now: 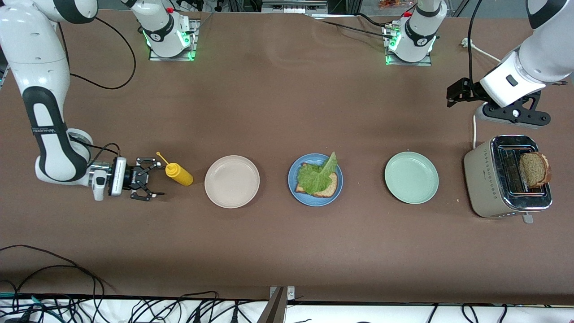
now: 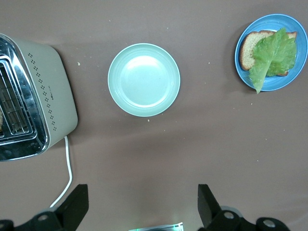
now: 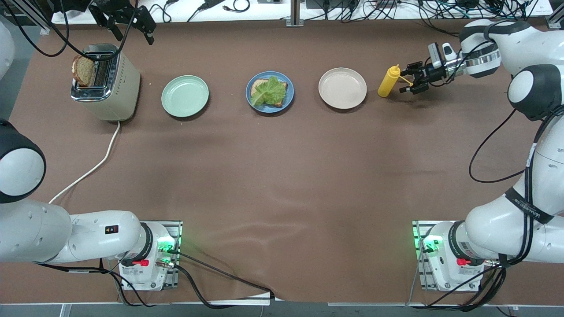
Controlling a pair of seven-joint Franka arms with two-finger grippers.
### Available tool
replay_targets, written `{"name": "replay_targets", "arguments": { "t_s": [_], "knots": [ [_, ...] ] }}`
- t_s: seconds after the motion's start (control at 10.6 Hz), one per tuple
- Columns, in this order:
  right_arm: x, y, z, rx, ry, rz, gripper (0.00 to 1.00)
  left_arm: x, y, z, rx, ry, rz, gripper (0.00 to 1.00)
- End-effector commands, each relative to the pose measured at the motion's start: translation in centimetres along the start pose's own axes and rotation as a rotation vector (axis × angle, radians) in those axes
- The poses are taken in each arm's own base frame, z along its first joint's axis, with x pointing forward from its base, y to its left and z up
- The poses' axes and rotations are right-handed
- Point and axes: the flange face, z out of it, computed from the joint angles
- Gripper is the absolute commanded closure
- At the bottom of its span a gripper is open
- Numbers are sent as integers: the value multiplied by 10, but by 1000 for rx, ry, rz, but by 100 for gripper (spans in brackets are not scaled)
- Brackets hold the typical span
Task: Make sandwich in blue plate with both arms
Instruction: 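Lower the right gripper to the yellow mustard bottle and grasp it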
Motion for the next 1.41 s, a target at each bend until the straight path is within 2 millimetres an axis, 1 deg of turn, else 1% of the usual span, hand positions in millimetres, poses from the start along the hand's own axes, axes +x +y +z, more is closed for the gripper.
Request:
{"name": "replay_targets", "arguments": {
  "t_s": [0.0, 0.19, 0.28, 0.47, 0.56, 0.66, 0.75, 0.85, 0.94, 1.03, 1.13, 1.22, 1.32],
  "knots": [
    [-6, 1, 36, 16, 37, -10, 0, -3, -3, -7, -10, 8, -3, 0],
    [-8, -3, 49, 25, 50, 3, 0, -3, -3, -7, -10, 8, -2, 0],
    [-7, -3, 54, 31, 47, 1, 0, -3, -3, -6, -10, 7, -3, 0],
    [-1, -5, 64, 44, 51, 7, 0, -2, -2, -11, -9, 18, -3, 0],
    [3, -4, 68, 40, 63, 12, 15, -2, -2, -12, -9, 19, -3, 0],
    [4, -3, 69, 35, 58, 9, 38, -2, -3, -11, -9, 18, 0, 0],
    [4, -2, 69, 23, 48, 9, 74, -1, -3, -10, -14, 19, -3, 0],
    [6, 1, 67, 13, 39, 1, 100, 3, -4, -7, -20, 14, -4, 0],
    [10, 3, 66, 8, 21, -15, 100, 3, -4, -7, -22, 14, -5, 0],
    [21, 6, 69, -1, -5, -36, 100, 3, -4, -10, -20, 22, -4, 0],
    [40, 8, 69, -4, -54, -50, 100, 3, -4, -14, -20, 29, -4, 0],
    [63, 8, 62, -4, -129, 15, 100, 3, -4, -13, -20, 26, -4, 0],
    [87, 4, 57, 23, -228, 60, 100, 3, -5, -14, -20, 29, -4, 0]
  ]
}}
